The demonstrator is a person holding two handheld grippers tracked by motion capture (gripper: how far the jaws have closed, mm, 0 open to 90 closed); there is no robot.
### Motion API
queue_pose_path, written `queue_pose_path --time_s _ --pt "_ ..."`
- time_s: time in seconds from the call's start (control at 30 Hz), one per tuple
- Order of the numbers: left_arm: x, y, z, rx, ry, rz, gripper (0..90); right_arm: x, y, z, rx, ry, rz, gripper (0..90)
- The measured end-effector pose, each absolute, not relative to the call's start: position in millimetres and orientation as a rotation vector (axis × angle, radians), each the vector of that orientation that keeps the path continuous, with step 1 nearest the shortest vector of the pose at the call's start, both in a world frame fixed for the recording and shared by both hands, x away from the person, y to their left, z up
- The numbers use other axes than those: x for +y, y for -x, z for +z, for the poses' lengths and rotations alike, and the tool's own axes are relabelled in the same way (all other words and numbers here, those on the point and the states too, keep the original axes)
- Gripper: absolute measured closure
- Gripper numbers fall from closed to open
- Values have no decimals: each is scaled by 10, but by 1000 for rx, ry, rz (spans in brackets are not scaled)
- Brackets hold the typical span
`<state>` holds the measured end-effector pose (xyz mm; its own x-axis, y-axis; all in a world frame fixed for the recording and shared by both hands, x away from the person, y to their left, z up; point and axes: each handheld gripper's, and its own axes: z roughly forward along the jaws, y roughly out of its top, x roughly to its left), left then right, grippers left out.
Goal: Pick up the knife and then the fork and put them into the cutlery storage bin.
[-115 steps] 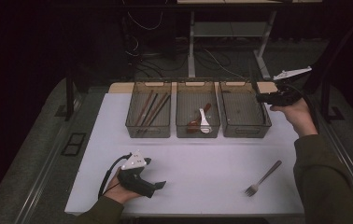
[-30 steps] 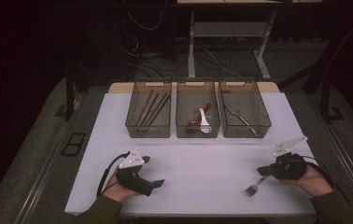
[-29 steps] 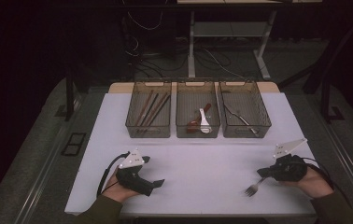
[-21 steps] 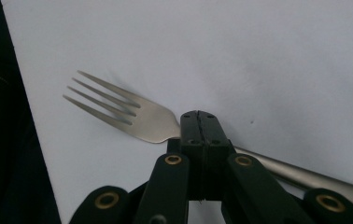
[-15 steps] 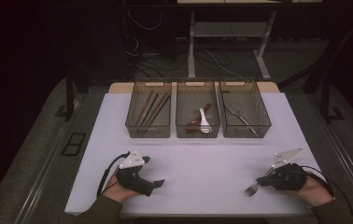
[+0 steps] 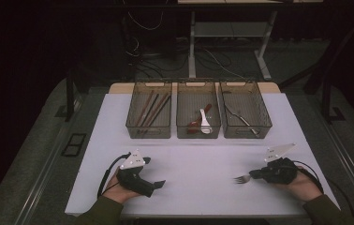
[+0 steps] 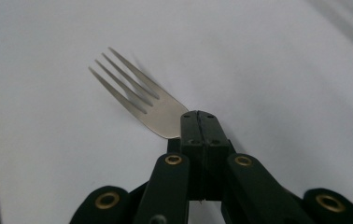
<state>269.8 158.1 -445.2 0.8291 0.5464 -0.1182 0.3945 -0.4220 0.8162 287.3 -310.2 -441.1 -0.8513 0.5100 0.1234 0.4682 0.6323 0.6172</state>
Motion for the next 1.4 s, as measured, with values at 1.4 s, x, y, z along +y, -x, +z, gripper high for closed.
queue_pose_path --time_s 1.4 --pt "1583 -2702 -4460 689 -2071 196 0 -2700 -3766 -4045 3042 -465 317 717"
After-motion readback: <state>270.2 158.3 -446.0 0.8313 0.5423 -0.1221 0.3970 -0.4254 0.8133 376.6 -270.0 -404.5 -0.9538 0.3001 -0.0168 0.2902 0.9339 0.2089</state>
